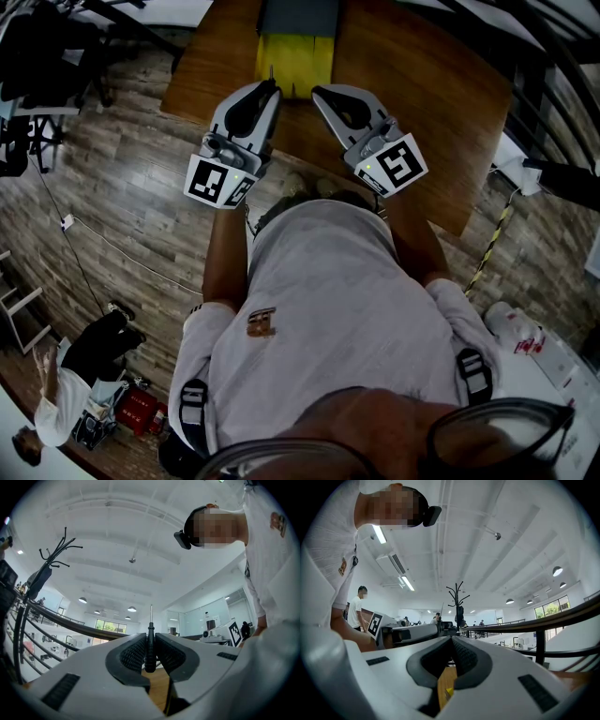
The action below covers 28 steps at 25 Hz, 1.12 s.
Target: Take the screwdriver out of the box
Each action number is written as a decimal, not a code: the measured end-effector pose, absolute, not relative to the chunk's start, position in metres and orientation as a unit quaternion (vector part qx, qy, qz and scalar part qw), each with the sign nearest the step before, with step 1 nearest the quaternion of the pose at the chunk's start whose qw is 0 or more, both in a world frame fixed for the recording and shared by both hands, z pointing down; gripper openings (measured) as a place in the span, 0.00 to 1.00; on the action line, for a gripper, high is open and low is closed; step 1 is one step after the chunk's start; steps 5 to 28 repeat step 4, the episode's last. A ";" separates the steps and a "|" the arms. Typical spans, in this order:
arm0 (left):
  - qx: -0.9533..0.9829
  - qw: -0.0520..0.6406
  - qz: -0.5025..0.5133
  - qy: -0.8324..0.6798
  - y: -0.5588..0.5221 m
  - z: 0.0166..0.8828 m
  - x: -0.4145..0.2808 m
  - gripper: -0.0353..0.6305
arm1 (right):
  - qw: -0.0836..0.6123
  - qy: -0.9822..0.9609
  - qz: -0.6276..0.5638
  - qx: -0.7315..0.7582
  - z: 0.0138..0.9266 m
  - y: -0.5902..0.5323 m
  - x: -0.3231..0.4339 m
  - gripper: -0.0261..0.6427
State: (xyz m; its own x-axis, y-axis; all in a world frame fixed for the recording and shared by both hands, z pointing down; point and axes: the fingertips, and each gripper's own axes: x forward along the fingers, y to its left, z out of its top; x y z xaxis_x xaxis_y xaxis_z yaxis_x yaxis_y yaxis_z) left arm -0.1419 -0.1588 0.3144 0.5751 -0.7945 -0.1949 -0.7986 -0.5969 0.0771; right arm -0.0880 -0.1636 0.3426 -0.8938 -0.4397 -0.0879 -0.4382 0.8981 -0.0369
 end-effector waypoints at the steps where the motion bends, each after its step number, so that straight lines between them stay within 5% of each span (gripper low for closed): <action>1: -0.887 0.010 0.105 0.449 -0.159 0.315 -0.142 0.16 | 0.047 0.973 -0.008 -0.225 0.343 -0.163 -0.089 0.08; 28: -0.887 0.010 0.106 0.449 -0.159 0.316 -0.144 0.16 | 0.046 0.973 -0.008 -0.225 0.345 -0.163 -0.091 0.09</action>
